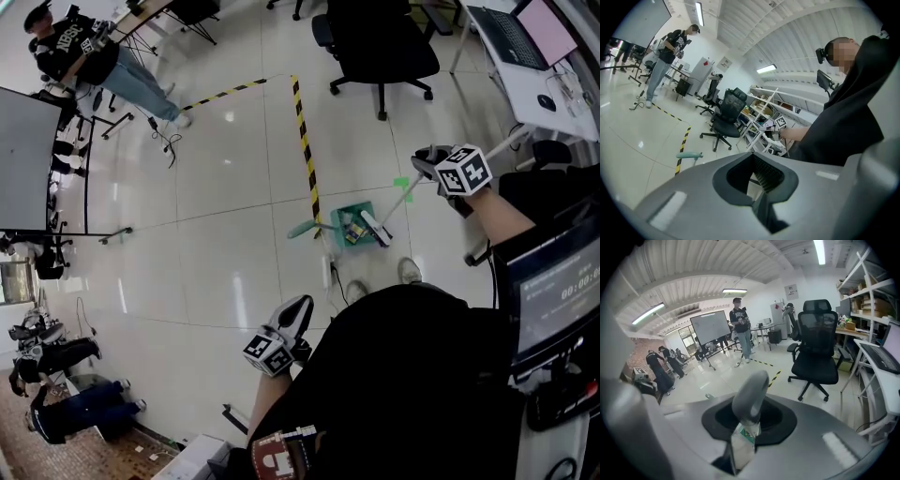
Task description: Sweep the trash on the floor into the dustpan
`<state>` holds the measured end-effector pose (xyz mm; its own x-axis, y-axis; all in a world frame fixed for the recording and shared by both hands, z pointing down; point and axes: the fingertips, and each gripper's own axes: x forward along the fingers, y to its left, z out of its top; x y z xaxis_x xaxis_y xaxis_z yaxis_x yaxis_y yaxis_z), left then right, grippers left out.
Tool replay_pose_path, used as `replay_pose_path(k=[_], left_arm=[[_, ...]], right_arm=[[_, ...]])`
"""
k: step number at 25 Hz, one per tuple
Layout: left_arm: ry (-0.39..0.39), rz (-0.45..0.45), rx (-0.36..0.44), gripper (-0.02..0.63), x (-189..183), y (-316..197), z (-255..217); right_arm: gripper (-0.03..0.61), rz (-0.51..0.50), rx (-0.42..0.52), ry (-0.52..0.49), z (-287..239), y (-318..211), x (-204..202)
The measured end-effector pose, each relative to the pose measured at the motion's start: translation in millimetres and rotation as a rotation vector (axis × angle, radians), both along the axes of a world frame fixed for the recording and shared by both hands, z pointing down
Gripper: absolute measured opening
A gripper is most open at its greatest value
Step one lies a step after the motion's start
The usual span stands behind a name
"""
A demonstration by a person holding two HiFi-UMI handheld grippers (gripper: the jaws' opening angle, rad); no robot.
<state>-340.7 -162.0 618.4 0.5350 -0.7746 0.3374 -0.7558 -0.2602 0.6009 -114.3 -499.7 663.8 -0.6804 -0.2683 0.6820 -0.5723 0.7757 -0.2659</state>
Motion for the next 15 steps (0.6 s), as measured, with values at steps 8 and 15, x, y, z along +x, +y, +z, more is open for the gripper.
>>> replay_pose_path(k=[8, 15], left_arm=[[0.007, 0.014, 0.03, 0.002, 4, -1, -9], [0.003, 0.024, 0.035, 0.002, 11, -7, -14]], right_arm=[[0.063, -0.014, 0.008, 0.026, -20, 16, 18], [0.064, -0.02, 0.031, 0.11, -11, 23, 46]])
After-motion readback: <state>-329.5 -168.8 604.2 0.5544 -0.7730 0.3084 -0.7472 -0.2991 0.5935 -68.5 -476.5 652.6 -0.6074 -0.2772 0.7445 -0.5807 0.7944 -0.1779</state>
